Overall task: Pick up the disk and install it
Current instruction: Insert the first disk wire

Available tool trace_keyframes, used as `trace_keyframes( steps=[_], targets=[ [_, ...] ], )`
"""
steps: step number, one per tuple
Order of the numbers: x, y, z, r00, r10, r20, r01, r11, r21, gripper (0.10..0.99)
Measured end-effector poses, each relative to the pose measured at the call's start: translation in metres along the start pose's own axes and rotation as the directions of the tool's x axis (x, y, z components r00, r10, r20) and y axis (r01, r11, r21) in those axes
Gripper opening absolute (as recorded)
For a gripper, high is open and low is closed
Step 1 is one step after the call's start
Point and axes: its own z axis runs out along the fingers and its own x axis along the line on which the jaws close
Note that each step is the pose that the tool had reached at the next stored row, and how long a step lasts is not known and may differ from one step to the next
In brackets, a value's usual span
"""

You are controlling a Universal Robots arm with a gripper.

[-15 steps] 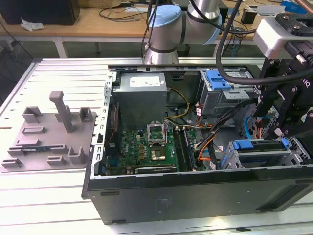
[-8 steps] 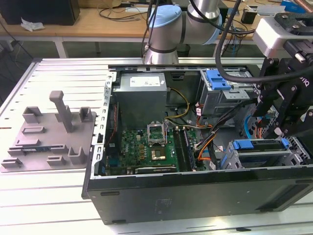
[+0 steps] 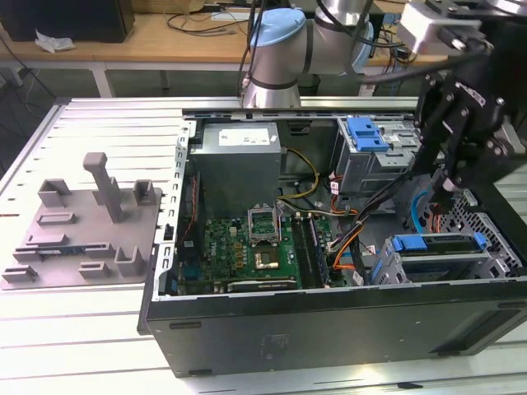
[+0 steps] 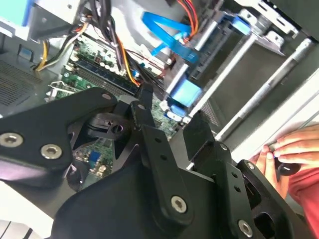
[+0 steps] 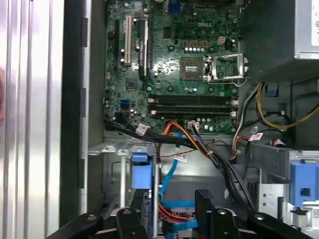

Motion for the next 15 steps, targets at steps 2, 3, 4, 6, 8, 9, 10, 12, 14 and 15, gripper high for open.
trace_keyframes(
  steps=[2,3,4,6,8,9,10,12,14,15],
  targets=[
    [-0.0232,-0.0007,-0.0003,0.9999,0.000,-0.0130,0.000,1.0000,0.000,0.522],
    [-0.0275,-0.0009,-0.0004,0.9999,0.000,-0.0139,0.000,1.0000,0.000,0.522],
    [-0.0320,-0.0010,-0.0005,0.9999,0.000,-0.0150,0.000,1.0000,0.000,0.522],
    [-0.0405,-0.0013,-0.0004,0.9998,0.000,-0.0175,0.000,1.0000,0.000,0.522],
    [-0.0461,-0.0016,0.0004,0.9996,0.000,-0.0271,0.000,1.0000,-0.001,0.522],
    [-0.0499,-0.0021,0.0013,0.9992,0.000,-0.0396,0.000,1.0000,-0.002,0.522],
    [-0.0529,-0.0029,0.0018,0.9988,0.000,-0.0498,-0.001,1.0000,-0.003,0.522],
    [-0.0567,-0.0041,0.0028,0.9977,0.000,-0.0679,-0.001,1.0000,-0.008,0.522],
    [-0.0603,-0.0054,0.0036,0.9960,0.000,-0.0894,-0.001,0.9999,-0.015,0.522],
    [-0.0619,-0.0061,0.0039,0.9952,0.000,-0.0976,-0.002,0.9998,-0.018,0.522]
  ],
)
